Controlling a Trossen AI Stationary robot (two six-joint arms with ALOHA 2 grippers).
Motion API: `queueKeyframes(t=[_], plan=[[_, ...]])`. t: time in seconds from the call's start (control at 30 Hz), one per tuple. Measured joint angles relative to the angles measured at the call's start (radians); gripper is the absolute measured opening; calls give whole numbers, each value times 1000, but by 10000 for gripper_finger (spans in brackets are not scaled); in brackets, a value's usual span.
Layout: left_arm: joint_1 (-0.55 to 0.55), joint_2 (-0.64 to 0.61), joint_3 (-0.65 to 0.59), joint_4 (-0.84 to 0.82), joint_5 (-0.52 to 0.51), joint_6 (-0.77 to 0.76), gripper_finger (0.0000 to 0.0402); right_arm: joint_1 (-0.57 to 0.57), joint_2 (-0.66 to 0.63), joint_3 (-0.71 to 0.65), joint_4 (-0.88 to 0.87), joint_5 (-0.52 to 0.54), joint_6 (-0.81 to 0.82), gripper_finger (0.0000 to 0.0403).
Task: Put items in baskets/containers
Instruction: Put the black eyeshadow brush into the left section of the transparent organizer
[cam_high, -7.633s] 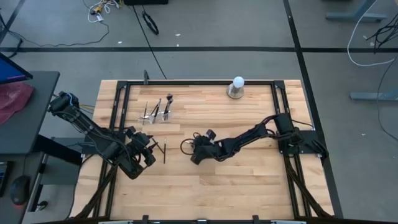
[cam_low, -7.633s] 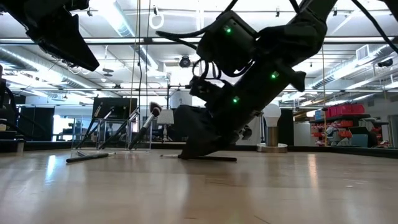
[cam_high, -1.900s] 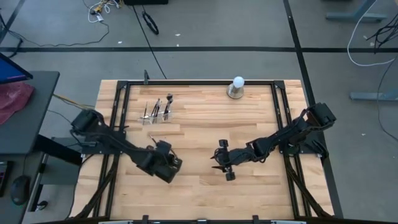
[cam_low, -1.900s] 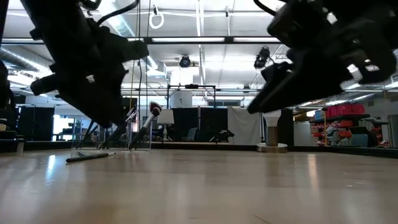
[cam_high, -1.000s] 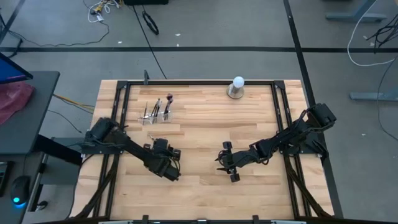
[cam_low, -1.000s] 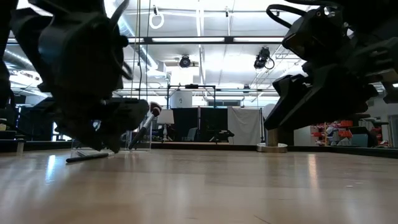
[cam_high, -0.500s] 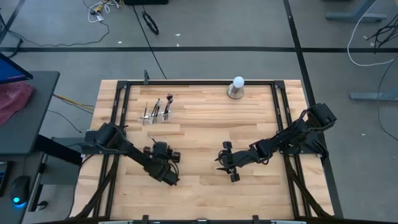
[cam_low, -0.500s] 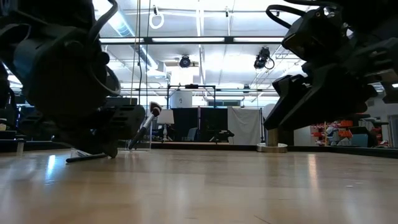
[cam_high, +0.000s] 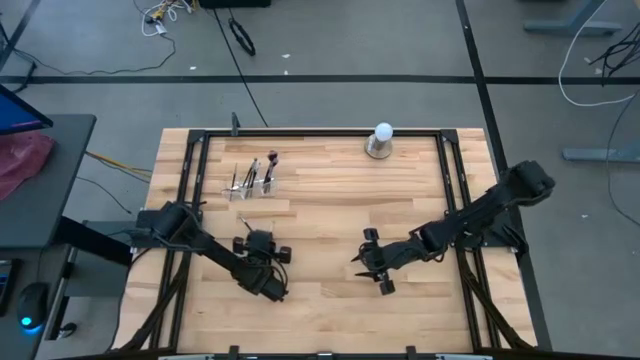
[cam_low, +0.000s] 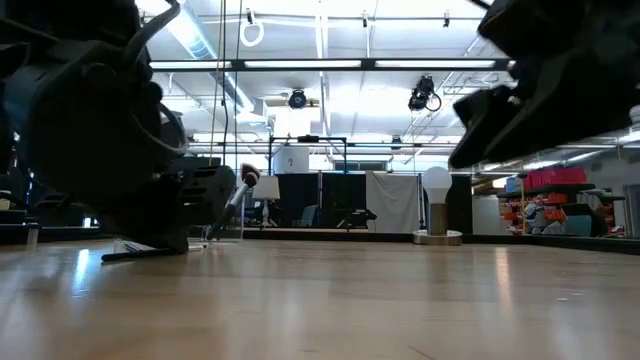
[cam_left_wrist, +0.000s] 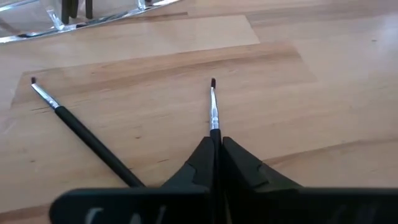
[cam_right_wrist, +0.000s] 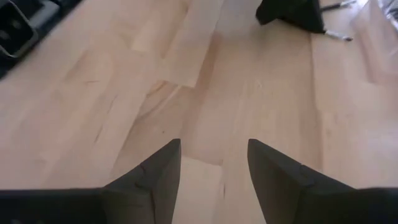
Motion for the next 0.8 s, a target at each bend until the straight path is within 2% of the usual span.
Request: queueKeyframes(t=[0.2, 0.4, 0.6, 0.8], plan=[[-22, 2, -1, 45, -27, -10, 14, 9, -162, 0, -111, 0, -1, 187], [-49, 3, 1, 184, -87, 1, 14, 9, -289, 0, -223, 1, -3, 187], [-62, 7, 37, 204, -105, 23, 14, 9, -332, -1, -320, 1, -5, 187], [-50, 10, 97, 211, -101, 112, 13, 7, -330, -75, -260, 0, -6, 187]])
